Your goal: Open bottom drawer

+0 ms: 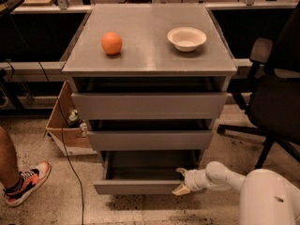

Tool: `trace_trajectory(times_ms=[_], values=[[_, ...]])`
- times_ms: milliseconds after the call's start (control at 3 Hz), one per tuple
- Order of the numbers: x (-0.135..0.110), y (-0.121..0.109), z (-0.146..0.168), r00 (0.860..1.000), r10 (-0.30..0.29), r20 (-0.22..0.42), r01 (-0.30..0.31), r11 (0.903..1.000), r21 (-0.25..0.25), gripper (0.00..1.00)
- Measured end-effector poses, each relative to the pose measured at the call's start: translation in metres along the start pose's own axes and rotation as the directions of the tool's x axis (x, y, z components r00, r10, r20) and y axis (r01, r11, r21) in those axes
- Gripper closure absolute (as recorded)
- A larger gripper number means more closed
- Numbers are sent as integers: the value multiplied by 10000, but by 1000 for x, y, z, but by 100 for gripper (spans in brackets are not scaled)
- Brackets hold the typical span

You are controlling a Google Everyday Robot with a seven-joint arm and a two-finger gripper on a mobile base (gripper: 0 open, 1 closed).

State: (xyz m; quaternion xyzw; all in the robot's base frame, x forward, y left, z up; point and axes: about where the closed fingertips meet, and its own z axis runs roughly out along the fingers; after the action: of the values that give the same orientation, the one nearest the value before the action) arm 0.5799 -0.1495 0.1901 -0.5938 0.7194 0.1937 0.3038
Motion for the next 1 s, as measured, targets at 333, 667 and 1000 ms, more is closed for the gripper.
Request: trace_trajectory(times_ms=[333,667,1000], values=[[0,0,0,10000,0,0,0,10000,-1,1],[0,0,0,10000,0,0,0,10000,-1,0],[1,34,1,9916,-913,-912,806,9901,-1152,4]])
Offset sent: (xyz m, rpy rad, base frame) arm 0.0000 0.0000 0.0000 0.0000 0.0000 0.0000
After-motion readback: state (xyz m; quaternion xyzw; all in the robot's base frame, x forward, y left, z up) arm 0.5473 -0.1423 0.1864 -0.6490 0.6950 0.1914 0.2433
